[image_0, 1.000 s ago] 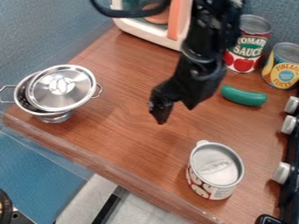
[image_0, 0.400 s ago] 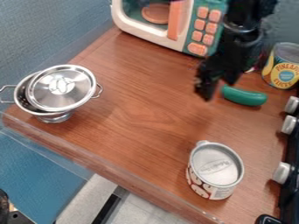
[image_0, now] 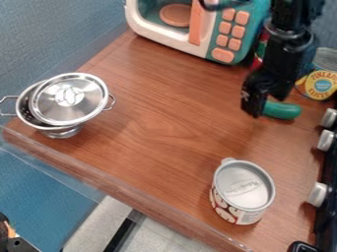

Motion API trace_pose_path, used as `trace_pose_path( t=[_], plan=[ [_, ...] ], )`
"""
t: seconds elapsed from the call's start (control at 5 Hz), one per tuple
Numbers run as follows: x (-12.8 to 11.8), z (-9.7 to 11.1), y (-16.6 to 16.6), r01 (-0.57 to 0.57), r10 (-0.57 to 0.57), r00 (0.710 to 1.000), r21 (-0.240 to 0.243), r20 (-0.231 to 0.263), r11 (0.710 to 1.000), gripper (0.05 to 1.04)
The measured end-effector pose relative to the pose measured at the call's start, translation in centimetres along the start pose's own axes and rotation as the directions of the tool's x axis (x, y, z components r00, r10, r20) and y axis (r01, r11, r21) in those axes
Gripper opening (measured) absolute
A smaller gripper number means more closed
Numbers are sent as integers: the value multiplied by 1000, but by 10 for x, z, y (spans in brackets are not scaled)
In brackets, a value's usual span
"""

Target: Take the blue object and place between two silvered pots

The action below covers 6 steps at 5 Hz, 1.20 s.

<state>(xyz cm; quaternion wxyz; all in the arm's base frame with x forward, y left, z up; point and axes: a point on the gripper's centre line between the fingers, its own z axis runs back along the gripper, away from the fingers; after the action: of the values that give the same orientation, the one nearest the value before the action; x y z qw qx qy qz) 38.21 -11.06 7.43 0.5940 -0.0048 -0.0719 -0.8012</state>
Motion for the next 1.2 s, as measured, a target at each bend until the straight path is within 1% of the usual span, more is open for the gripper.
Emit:
trace_pose_path(
  t=[0.2, 0.4, 0.6, 0.8, 1.0, 1.2],
  plan=[
    [1, -10, 12, 14, -14, 1000, 13, 15, 1000, 999],
    [-1, -19, 22, 10, -10, 1000, 27, 9, 1000, 999],
    [-1, -33, 27, 15, -15, 1000, 31, 7, 999, 952],
    [3, -35, 31, 41, -39, 999, 45, -31, 998, 668],
    [5, -36, 32, 43, -40, 997, 49, -61, 998, 434],
    [3, -35, 28, 62, -60, 996, 23, -73, 998, 430]
  ],
)
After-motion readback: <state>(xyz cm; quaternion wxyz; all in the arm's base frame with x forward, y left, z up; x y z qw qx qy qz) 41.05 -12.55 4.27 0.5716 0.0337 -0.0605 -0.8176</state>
